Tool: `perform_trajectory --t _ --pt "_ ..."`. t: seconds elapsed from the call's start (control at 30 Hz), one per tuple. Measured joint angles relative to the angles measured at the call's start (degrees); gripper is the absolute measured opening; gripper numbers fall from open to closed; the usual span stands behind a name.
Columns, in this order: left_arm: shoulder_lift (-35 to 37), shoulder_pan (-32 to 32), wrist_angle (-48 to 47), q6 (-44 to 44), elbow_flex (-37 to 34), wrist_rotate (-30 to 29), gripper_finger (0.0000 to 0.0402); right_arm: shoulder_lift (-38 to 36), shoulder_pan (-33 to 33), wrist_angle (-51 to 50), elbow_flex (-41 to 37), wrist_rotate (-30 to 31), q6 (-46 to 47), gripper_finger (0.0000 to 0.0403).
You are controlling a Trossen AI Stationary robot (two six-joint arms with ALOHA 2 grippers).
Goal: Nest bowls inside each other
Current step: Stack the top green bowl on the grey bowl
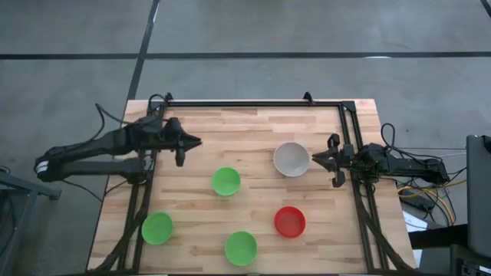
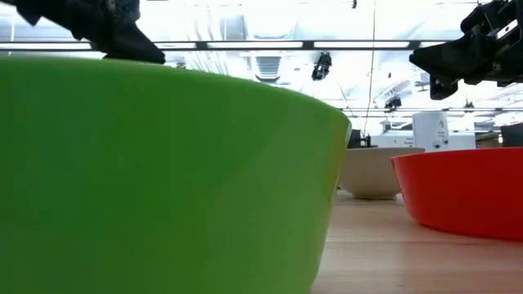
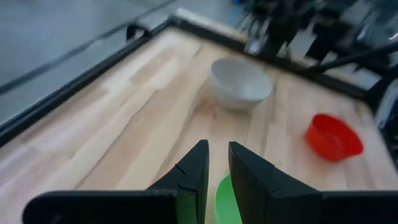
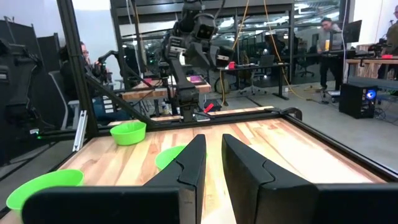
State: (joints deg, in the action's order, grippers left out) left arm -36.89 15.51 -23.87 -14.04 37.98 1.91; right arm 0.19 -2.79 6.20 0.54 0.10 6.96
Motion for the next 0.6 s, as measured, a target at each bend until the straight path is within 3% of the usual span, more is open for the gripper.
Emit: perform_trajectory --t 0.13,0.4,0.6 --pt "-4.28 -0.02 -5.31 -0.05 3.9 -0.02 0.0067 0.0 0.0 0.0 0.01 0.0 -0.04 0.0052" --pt "-13.45 -0.02 -4.22 -1.36 7.56 4.88 0.0067 0.0 0.0 0.0 0.0 0.0 -0.07 0.0052" --pt "-18.44 -0.02 -4.14 -6.05 9.68 4.92 0.0067 0.0 0.0 0.0 -0.01 0.0 -0.07 0.0052"
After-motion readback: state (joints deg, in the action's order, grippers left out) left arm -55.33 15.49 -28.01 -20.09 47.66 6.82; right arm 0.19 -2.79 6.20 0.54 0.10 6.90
